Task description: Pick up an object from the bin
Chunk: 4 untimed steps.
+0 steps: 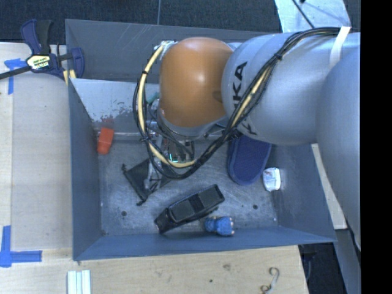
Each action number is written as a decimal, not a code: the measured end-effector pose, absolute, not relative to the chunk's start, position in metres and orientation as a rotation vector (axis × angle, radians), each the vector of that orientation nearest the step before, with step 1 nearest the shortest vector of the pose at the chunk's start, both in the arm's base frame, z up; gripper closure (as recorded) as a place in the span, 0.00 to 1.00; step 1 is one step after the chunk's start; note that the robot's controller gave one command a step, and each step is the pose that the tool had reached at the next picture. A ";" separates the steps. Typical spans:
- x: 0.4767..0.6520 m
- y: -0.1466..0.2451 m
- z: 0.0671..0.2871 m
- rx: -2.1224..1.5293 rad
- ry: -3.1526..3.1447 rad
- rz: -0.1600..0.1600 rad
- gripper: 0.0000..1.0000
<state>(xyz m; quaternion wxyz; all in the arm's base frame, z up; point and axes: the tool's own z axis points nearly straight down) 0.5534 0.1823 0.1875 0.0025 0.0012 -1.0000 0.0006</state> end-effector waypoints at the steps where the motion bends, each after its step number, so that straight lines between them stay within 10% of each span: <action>1: 0.546 0.143 0.068 0.350 -3.125 -0.001 0.00; 2: 0.547 0.144 0.071 0.351 -3.129 -0.003 1.00; 3: 0.564 0.137 0.101 0.385 -3.125 -0.001 1.00; 4: 0.574 0.135 0.223 0.349 -3.135 -0.002 1.00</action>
Offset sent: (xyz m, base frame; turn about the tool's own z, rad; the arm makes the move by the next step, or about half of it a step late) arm -0.0080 -0.0381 -0.1175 -0.2222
